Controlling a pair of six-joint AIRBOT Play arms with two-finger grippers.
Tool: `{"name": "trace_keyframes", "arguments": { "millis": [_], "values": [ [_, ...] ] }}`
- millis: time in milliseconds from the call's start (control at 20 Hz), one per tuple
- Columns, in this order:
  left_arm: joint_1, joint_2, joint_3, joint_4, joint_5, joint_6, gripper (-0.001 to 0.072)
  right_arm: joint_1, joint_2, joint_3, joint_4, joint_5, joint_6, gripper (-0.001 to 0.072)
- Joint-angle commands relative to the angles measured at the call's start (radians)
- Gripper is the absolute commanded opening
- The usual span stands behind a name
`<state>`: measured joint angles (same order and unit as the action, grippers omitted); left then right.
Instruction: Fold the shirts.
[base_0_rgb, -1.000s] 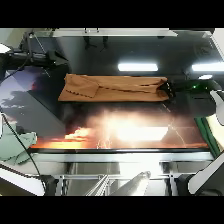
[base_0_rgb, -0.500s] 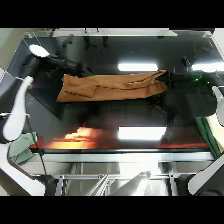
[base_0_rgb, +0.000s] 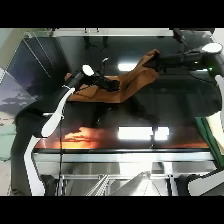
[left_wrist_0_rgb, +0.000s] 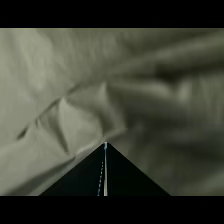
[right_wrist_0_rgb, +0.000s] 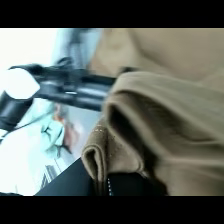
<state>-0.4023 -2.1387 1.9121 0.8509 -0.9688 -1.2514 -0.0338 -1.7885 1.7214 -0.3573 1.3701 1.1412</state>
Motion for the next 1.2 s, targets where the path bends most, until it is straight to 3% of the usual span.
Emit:
{"name": "trace_keyframes", "arguments": {
  "millis": [0, 300, 450, 550, 800, 950, 1100, 1150],
  "values": [
    [-0.027, -0.068, 0.127, 0.126, -0.056, -0.078, 0.0003, 0.112, 0.024, 0.001, -0.006, -0.082, 0.023, 0.0028],
    [-0.015, -0.072, 0.108, 0.122, -0.028, -0.092, 0.0005, 0.215, 0.024, 0.001, -0.004, -0.167, 0.049, 0.0028],
    [0.038, -0.019, 0.169, 0.128, -0.19, -0.061, 0.0004, 0.227, 0.024, 0.001, -0.004, -0.204, 0.055, 0.0028],
    [0.146, 0.108, 0.179, 0.177, -0.294, -0.047, 0.0004, 0.228, 0.024, 0.001, -0.004, -0.227, 0.063, 0.0028],
    [0.558, 0.533, 0.024, 0.218, -0.315, -0.056, 0.0006, 0.332, -0.014, 0.033, -0.004, -0.427, 0.064, 0.0027],
    [0.789, 0.694, -0.096, 0.16, -0.354, -0.056, 0.0012, 0.471, -0.165, 0.199, -0.005, -0.519, 0.072, 0.0027],
    [0.937, 0.786, -0.249, 0.031, -0.391, -0.003, 0.0012, 0.591, -0.411, 0.459, 0.027, -0.616, 0.073, 0.0031],
    [0.962, 0.811, -0.306, -0.011, -0.39, 0.015, 0.0012, 0.621, -0.46, 0.47, 0.138, -0.678, 0.011, 0.0223]
  ]
}}
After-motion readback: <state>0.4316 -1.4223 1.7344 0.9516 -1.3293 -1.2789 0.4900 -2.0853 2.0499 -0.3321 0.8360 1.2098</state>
